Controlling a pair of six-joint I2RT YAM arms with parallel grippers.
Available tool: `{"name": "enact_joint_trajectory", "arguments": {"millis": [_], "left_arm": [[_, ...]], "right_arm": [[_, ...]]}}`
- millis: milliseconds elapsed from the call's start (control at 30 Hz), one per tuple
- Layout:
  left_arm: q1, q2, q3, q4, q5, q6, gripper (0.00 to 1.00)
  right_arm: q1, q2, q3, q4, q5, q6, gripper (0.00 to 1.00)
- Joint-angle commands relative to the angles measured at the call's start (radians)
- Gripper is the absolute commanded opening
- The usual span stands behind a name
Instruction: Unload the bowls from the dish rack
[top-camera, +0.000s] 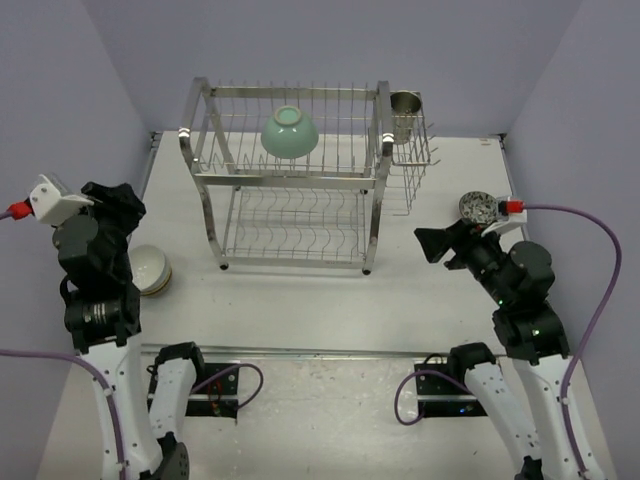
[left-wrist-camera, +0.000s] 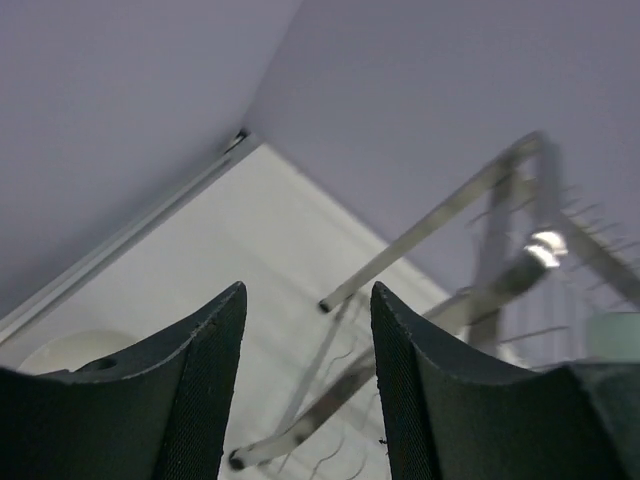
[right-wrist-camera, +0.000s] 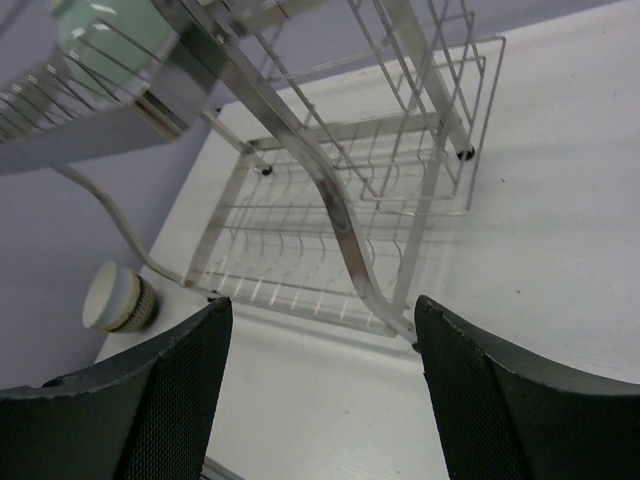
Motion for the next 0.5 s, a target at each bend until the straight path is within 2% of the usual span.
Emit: {"name": "enact_joint_trajectory", "arguments": {"millis": [0, 33, 67, 100, 167, 200, 233, 267, 333, 367, 400, 467], "left_arm": [[0.009, -0.004, 0.031, 0.214, 0.188, -0.029, 0.54], [0.009, 0.006, 0.033, 0.256, 0.322, -0.032, 0.52], [0.009, 0.037, 0.042, 0.322, 0.386, -0.048, 0.51], [0.009, 0.049, 0.042, 0.362, 0.502, -0.083, 0.5], [0.009, 0.078, 0.031, 0.469, 0.59, -0.129, 0.49], [0.009, 0.094, 0.027, 0.5, 0.65, -0.17, 0.49], [0.009, 0.115, 0.042, 0.516, 0.685, -0.184, 0.49], [0.007, 0.182, 0.101, 0.519, 0.757, -0.192, 0.49], [-0.02, 0.259, 0.177, 0.508, 0.799, -0.206, 0.47], [-0.039, 0.337, 0.224, 0.453, 0.802, -0.197, 0.47], [-0.056, 0.374, 0.276, 0.426, 0.804, -0.175, 0.46], [-0.106, 0.456, 0.404, 0.407, 0.808, -0.178, 0.45]], "right_arm": [[0.002, 0.036, 0.158, 0.005, -0.07, 0.1, 0.74], [0.003, 0.051, 0.192, 0.006, -0.1, 0.117, 0.74], [0.005, 0.092, 0.235, -0.001, -0.12, 0.134, 0.74], [0.008, 0.123, 0.344, -0.035, -0.139, 0.144, 0.74], [0.016, 0.244, 0.488, -0.105, -0.182, 0.132, 0.74], [0.017, 0.29, 0.65, -0.183, -0.194, 0.118, 0.74], [0.025, 0.335, 0.726, -0.216, -0.199, 0.104, 0.74], [0.026, 0.432, 0.895, -0.248, -0.208, 0.09, 0.74], [0.028, 0.557, 1.094, -0.372, -0.248, 0.075, 0.75], [0.027, 0.63, 1.206, -0.418, -0.278, 0.081, 0.75], [0.03, 0.792, 1.453, -0.532, -0.32, 0.09, 0.75], [0.036, 0.958, 1.715, -0.631, -0.374, 0.14, 0.74]]}}
